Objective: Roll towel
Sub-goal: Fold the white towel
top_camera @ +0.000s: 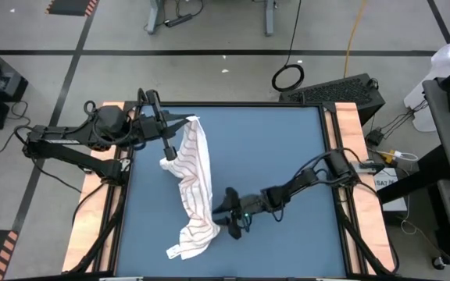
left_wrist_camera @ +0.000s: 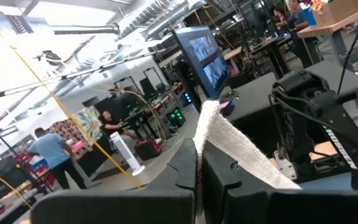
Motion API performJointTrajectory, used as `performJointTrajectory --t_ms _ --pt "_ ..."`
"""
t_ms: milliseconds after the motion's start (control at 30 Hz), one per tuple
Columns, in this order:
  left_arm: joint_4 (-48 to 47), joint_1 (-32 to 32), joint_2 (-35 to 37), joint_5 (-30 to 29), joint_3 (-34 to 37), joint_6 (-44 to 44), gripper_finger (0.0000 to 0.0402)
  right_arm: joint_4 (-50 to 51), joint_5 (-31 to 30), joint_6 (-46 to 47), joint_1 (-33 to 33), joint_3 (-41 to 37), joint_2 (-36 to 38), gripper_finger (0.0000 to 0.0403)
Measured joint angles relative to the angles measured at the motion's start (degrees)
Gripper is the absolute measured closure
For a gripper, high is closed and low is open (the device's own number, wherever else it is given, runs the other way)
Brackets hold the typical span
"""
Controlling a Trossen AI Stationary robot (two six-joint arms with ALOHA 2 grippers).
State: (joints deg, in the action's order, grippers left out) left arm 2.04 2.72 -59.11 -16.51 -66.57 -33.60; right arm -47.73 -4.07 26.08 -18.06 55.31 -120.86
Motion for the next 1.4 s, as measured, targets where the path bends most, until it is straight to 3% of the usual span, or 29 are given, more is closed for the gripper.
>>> performJointTrajectory --t_ms 133,200,433,667,900,1033,1133,1267,1400 --pt "0.1 -0.9 0.0 0.1 0.0 0.1 0.0398 0.5 5.1 -1.1 1.2 0.0 1.6 0.0358" --pt "0.2 -1.6 0.0 0.1 0.0 0.1 0.0398 1.6 7.8 -1.9 1.6 0.0 3.4 0.0389" --pt "0.6 -4.3 0.0 0.6 0.0 0.1 0.0398 10.5 10.1 -3.2 1.9 0.0 9.0 0.0381" --pt "0.6 -6.7 0.0 3.8 0.0 0.2 0.0398 11.1 10.9 -3.2 -0.7 0.0 8.6 0.0364" --pt "1.1 -7.3 0.0 5.9 0.0 0.3 0.0398 10.0 8.4 -1.8 -1.2 0.0 5.1 0.0247" --pt "1.5 -7.3 0.0 5.9 0.0 0.3 0.0398 2.9 8.6 -3.0 -1.2 0.0 2.5 0.0183" --pt "1.5 -7.3 0.0 5.9 0.0 0.3 0.0398 -3.9 8.9 -4.9 -1.2 0.5 0.4 0.0163" --pt "1.4 -7.3 0.0 5.9 0.0 0.8 0.0398 -8.2 8.8 -5.0 -1.1 1.3 -1.2 0.0198" --pt "1.5 -7.3 0.0 5.9 0.0 1.7 0.0398 -7.5 8.9 -5.6 -0.9 1.6 -0.7 0.0311"
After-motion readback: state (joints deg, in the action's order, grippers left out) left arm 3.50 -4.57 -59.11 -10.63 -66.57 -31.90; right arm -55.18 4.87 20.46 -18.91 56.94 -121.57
